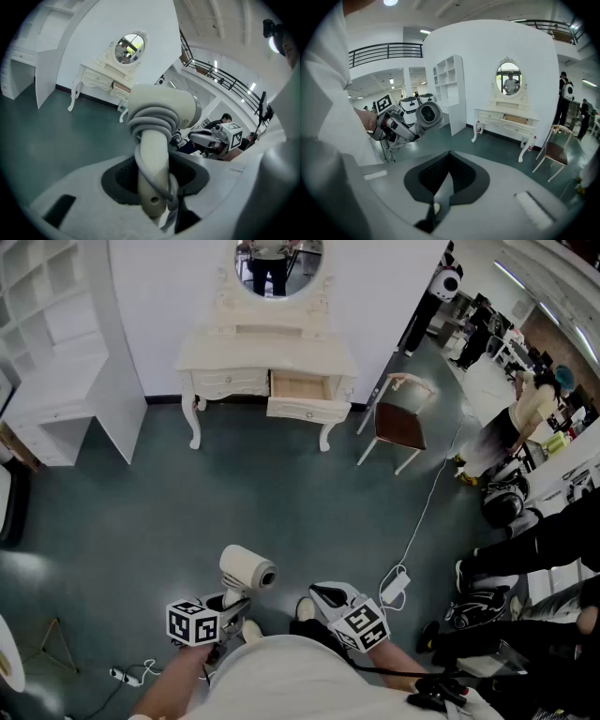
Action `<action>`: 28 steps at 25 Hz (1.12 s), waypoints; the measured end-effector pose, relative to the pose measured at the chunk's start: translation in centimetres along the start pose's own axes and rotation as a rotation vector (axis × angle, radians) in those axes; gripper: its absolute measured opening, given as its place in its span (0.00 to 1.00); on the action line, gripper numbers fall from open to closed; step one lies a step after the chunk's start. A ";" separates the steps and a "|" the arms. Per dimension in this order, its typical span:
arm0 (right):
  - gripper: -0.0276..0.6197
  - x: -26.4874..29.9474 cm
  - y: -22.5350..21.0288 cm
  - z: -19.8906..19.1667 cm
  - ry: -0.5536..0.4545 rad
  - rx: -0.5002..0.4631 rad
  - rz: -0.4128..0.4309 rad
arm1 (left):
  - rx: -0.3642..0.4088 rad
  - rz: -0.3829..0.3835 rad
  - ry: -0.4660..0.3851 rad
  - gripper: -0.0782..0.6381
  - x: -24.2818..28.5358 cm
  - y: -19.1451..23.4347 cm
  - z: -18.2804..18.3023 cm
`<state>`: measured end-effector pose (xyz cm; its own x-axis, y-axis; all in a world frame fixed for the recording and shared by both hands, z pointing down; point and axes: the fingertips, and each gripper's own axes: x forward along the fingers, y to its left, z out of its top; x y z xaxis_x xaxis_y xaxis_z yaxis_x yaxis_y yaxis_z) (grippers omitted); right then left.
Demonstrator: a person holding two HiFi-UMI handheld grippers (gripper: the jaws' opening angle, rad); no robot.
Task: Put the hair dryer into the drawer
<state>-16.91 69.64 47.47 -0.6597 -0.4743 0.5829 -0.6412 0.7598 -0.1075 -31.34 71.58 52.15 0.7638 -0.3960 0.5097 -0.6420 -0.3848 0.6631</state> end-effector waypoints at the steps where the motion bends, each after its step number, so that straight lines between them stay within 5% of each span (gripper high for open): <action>1: 0.04 -0.2 -0.2 0.0 -0.001 -0.003 0.000 | 0.003 0.003 -0.002 0.34 0.3 -0.3 0.2; 19: 0.06 -5.6 -11.3 -1.4 -0.064 0.005 0.003 | 0.063 0.032 -0.009 0.34 10.6 -7.8 5.4; 28: 0.09 -9.1 -19.0 -2.7 -0.111 0.060 0.000 | -0.027 -0.059 -0.033 0.34 18.0 -10.7 8.0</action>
<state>2.32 60.76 46.41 -0.6971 -0.5233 0.4902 -0.6613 0.7334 -0.1575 -11.23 61.94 49.83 0.7973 -0.4011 0.4510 -0.5936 -0.3858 0.7063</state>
